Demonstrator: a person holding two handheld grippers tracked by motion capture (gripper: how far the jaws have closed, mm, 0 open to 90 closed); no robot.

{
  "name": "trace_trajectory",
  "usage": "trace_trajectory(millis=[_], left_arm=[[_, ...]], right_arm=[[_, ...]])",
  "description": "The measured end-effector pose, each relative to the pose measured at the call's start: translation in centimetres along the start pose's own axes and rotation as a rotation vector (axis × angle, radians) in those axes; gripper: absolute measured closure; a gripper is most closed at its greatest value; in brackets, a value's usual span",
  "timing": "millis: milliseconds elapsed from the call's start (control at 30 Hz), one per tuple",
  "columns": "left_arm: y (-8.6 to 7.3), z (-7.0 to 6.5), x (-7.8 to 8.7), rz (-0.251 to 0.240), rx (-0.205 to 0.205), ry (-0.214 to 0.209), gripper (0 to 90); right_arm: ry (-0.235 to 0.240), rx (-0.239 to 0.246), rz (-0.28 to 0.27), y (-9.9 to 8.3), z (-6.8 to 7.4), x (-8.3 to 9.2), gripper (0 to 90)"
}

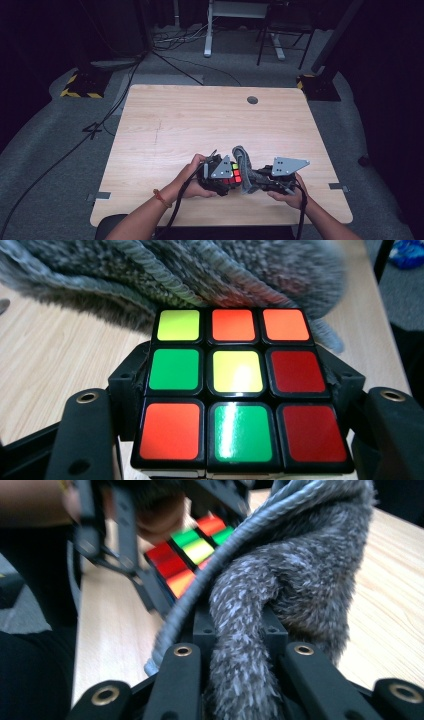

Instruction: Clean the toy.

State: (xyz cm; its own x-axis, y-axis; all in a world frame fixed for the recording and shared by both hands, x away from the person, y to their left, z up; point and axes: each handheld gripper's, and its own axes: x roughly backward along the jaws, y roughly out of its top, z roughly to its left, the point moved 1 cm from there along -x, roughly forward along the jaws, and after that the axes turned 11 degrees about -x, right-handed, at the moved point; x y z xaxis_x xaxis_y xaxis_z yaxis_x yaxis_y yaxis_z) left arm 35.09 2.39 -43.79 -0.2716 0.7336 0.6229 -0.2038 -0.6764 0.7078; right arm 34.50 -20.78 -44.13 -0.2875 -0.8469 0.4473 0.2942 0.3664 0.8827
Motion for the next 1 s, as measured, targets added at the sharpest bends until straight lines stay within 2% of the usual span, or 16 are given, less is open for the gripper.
trace_trajectory(millis=[67,200,300,400,500,567,600,700,800,867,933,1000], left_arm=[[0.2,0.0,0.3,-0.034,0.003,-0.007,33.3],[0.4,0.0,0.8,-0.054,-0.003,0.009,33.3],[0.4,0.1,1.0,-0.077,0.012,0.014,33.2],[0.3,0.1,0.9,-0.069,-0.001,0.025,33.1],[0.0,0.2,0.5,-0.023,-0.005,0.032,32.9],[-0.2,0.1,0.1,0.000,-0.003,0.018,33.0],[-0.2,0.1,0.0,0.004,-0.004,0.013,32.9],[-0.1,-0.1,-0.4,0.036,-0.012,0.012,32.5],[0.0,-0.6,-1.2,0.082,-0.042,-0.002,32.8],[-0.1,-0.7,-1.6,0.110,-0.059,-0.004,32.9],[-0.2,-0.5,-1.4,0.096,-0.038,-0.012,33.1],[-0.3,-0.3,-0.9,0.073,-0.023,-0.006,33.1]], right_arm=[[-0.016,-0.004,0.046,-0.2,-0.2,-0.3,77.1],[-0.020,-0.019,0.121,-1.2,-0.7,-1.5,77.1],[0.006,-0.057,0.123,-1.5,-0.9,-1.9,77.1],[0.018,-0.060,0.112,-1.6,-0.8,-1.8,77.1],[0.034,-0.056,0.045,-1.1,-0.6,-1.0,77.1],[0.031,-0.034,0.009,-0.5,-0.2,-0.4,77.1],[0.022,-0.011,0.010,-0.4,0.2,-0.3,77.1],[0.012,0.015,0.012,-0.4,0.6,-0.4,77.2],[0.046,0.036,-0.014,0.3,1.1,-0.6,77.3],[0.024,0.071,0.010,0.7,1.7,-0.9,77.3],[0.018,0.083,0.013,0.7,1.8,-1.0,77.3],[-0.001,0.053,0.010,0.6,1.2,-0.7,77.4]])
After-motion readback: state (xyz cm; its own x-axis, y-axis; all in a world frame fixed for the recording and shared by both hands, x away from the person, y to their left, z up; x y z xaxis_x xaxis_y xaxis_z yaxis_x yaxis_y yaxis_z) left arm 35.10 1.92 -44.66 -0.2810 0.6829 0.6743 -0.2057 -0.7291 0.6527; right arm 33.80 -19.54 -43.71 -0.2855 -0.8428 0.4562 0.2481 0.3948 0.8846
